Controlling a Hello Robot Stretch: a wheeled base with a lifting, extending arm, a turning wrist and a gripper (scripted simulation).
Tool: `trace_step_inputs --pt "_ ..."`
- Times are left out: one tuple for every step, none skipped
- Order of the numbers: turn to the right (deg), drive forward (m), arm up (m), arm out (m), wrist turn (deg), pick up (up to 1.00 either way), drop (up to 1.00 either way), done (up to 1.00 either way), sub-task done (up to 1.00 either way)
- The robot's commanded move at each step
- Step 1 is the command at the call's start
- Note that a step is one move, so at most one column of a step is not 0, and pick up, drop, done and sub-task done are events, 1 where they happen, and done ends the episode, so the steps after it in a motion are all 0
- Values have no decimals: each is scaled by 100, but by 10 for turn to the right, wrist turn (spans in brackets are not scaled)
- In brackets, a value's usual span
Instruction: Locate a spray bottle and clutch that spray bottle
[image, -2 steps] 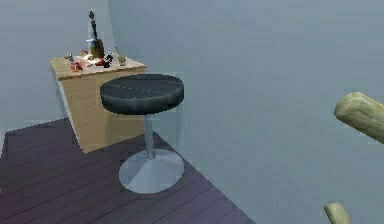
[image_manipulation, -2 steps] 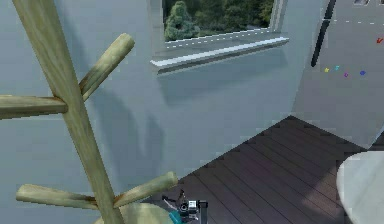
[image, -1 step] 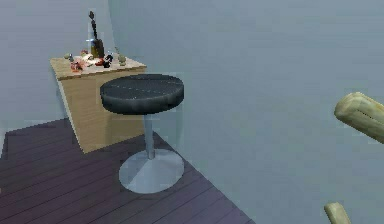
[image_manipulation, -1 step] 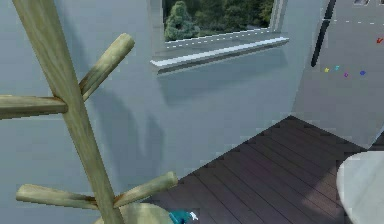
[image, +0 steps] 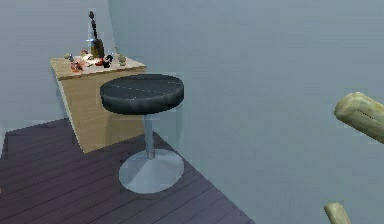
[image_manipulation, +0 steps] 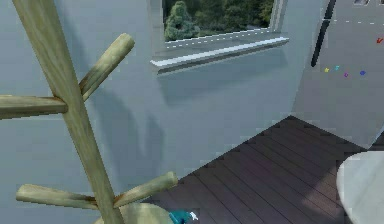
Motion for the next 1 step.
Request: trace_step_inputs --pt "0 0 10 0 0 0 0 0 0"
